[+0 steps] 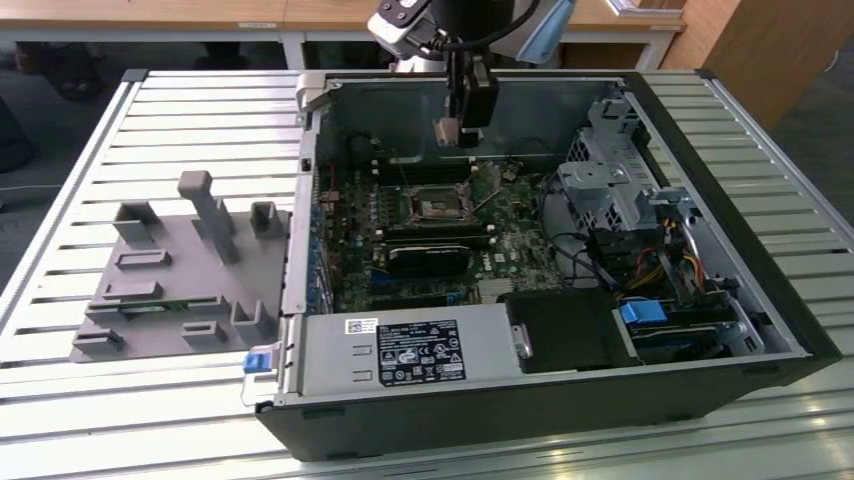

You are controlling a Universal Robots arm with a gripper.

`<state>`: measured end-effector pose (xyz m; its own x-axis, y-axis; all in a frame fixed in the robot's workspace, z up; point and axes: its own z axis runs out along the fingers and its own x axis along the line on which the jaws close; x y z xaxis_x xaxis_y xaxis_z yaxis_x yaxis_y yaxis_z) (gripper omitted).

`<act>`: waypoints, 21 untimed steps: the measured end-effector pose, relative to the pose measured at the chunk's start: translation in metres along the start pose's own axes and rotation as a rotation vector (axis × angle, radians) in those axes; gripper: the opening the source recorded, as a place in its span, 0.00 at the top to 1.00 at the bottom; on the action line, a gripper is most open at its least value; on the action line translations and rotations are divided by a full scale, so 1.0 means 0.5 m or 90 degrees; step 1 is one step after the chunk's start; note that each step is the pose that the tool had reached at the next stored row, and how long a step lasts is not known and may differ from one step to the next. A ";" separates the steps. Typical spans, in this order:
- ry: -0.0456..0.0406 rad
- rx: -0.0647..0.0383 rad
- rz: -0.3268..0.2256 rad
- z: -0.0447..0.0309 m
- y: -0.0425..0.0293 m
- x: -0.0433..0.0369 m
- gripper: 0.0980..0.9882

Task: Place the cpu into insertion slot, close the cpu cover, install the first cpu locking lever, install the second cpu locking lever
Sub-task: 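Place the cpu into insertion slot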

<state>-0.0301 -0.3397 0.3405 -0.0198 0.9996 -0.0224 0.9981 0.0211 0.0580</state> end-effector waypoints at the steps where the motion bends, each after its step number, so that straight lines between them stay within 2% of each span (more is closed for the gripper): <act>1: 0.0000 0.000 0.000 0.002 0.000 0.001 0.51; 21: 0.0000 0.000 0.000 0.036 -0.002 0.007 0.51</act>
<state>-0.0301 -0.3365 0.3222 -0.0203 0.9995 -0.0225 0.9981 0.0216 0.0579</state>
